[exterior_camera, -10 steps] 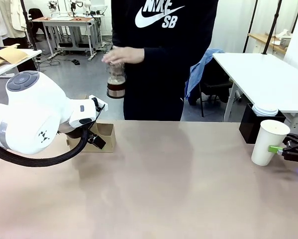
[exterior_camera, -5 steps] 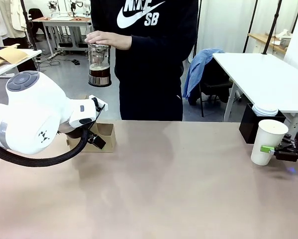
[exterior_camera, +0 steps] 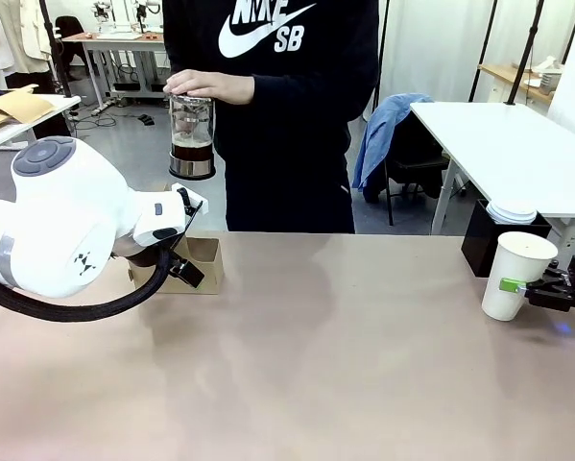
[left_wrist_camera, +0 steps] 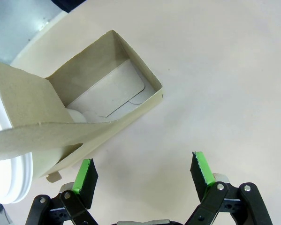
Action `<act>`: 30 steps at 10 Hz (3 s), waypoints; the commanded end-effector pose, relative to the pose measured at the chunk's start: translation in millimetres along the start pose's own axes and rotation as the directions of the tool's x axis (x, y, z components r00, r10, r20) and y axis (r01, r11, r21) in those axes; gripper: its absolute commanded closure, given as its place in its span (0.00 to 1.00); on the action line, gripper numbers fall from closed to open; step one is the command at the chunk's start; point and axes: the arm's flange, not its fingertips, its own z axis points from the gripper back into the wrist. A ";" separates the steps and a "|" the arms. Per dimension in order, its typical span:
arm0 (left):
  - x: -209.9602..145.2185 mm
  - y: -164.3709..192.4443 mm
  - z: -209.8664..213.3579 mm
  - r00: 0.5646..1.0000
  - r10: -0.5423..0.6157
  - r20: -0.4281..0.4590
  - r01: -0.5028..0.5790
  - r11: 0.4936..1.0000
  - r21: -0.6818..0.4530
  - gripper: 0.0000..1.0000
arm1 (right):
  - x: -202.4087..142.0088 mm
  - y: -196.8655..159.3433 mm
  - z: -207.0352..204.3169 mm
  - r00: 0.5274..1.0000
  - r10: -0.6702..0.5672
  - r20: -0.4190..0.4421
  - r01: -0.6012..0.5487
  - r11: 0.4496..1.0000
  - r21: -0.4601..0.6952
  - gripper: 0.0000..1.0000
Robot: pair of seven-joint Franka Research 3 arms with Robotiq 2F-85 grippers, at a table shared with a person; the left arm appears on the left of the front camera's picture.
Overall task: Pour a drink into a cup and package it in a carrier.
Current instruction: Pick up the 600 ml Paper Cup and place it in the middle top area of the table, then when a person places the Paper Cup Lid on the 600 ml Paper Cup , lift the 600 ml Paper Cup.
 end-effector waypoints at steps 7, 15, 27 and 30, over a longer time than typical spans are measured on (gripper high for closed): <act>-0.2 0.1 0.1 1.000 0.000 0.000 0.000 1.000 -0.001 0.00 | 103.5 57.8 -108.4 0.999 -0.010 0.039 0.021 0.953 -0.303 0.20; -0.2 0.1 0.1 1.000 0.000 0.000 0.000 1.000 -0.001 0.00 | 85.2 -24.4 -269.4 0.994 0.072 0.084 -0.046 0.958 -0.282 0.20; -0.2 0.1 0.1 1.000 0.000 0.000 0.000 1.000 -0.001 0.00 | 76.7 -28.1 -265.9 0.997 0.034 0.076 -0.012 0.964 -0.266 0.20; -0.2 0.1 0.1 1.000 0.000 0.000 0.000 1.000 -0.001 0.00 | 76.7 -28.1 -265.9 0.997 0.034 0.076 -0.012 0.964 -0.266 0.20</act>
